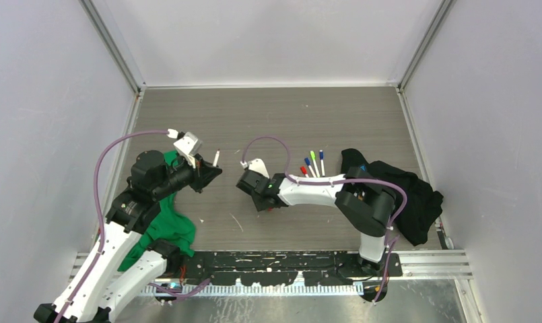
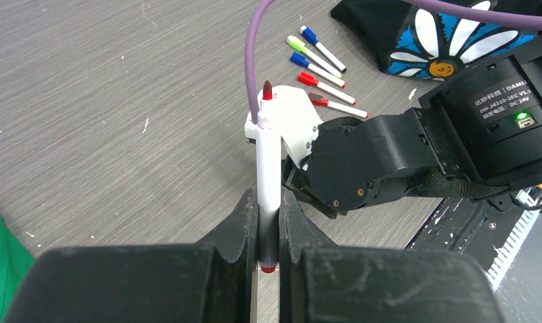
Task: Insert the pens into the pen caps
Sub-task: Insert the pen cap onto the pen.
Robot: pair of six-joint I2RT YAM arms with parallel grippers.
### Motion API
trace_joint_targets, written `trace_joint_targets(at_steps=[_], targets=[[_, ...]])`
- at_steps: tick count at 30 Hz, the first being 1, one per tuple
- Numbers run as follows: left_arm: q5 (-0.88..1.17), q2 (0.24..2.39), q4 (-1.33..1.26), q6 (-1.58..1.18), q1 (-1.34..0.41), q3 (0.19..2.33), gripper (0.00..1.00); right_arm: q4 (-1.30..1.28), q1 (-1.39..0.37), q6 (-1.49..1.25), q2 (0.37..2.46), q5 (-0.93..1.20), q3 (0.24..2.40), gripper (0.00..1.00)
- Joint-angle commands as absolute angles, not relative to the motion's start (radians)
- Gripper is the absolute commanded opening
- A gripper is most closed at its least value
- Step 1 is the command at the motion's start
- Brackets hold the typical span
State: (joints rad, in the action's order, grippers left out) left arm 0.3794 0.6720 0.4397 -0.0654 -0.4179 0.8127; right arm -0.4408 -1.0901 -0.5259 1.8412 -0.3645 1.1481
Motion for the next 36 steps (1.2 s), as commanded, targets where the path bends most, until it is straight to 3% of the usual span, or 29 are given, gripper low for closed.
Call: trace_joint_targets(at_steps=[1,25,34,36], targets=[[0.372,0.66,0.422,-0.055,-0.422,0.813,0.0,-0.486,-1.078,-0.55,1.773,-0.334,1.103,0.38],[0.368,0.66,0.423,-0.053,-0.424,0.813,0.0,-0.406,-1.05,-0.499,1.807,-0.29,1.096,0.33],[0.393,0.649,0.397,-0.075,-0.426,0.808,0.0,-0.379,-1.028,-0.532,1.663,-0.306,1.048,0.02],[0.427,0.655,0.365,-0.105,-0.426,0.811,0.0,-0.364,-1.011,-0.533,1.589,-0.297,1.033,0.01]])
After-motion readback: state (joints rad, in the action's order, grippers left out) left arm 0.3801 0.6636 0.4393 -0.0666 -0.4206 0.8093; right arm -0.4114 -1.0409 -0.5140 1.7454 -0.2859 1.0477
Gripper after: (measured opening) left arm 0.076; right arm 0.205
